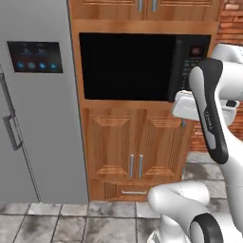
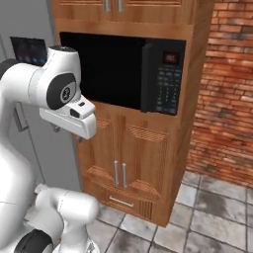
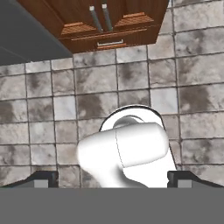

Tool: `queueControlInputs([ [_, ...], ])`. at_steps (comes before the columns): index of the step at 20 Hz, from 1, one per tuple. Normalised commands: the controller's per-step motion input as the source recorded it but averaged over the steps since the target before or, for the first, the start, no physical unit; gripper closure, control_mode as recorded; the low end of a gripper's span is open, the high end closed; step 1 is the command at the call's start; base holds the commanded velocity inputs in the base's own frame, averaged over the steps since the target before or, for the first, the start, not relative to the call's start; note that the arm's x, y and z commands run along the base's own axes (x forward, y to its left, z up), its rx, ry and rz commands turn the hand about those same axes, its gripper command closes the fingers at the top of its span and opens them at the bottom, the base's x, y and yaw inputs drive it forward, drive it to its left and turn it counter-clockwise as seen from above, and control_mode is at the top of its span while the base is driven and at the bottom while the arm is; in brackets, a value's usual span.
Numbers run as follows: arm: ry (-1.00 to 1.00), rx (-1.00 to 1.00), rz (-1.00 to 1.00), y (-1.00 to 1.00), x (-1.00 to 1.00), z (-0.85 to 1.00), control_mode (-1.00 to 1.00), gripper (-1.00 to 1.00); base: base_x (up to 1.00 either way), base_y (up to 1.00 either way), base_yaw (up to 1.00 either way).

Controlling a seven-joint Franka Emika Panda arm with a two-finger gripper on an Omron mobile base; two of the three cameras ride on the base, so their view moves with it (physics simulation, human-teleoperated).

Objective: Move the hot dog bun to the plate on the dining table and place the condiment next to that plate. Then navigate to the fridge and take the sausage and place it on the plate as well.

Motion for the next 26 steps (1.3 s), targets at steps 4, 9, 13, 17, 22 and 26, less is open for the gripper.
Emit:
queueControlInputs([
  [4, 0.00, 0.00, 0.00, 0.00, 0.00, 0.00, 1.00, -1.00, 0.00, 0.99, -0.32],
  [9, 0.00, 0.00, 0.00, 0.00, 0.00, 0.00, 1.00, -1.00, 0.00, 0.91, -0.28],
  [13, 0.00, 0.00, 0.00, 0.00, 0.00, 0.00, 1.00, -1.00, 0.00, 0.83, -0.25],
  [17, 0.00, 0.00, 0.00, 0.00, 0.00, 0.00, 1.00, -1.00, 0.00, 0.88, -0.23],
  [22, 0.00, 0.00, 0.00, 0.00, 0.00, 0.00, 1.00, -1.00, 0.00, 0.87, -0.23],
  [26, 0.00, 0.00, 0.00, 0.00, 0.00, 0.00, 1.00, -1.00, 0.00, 0.83, -0.22],
])
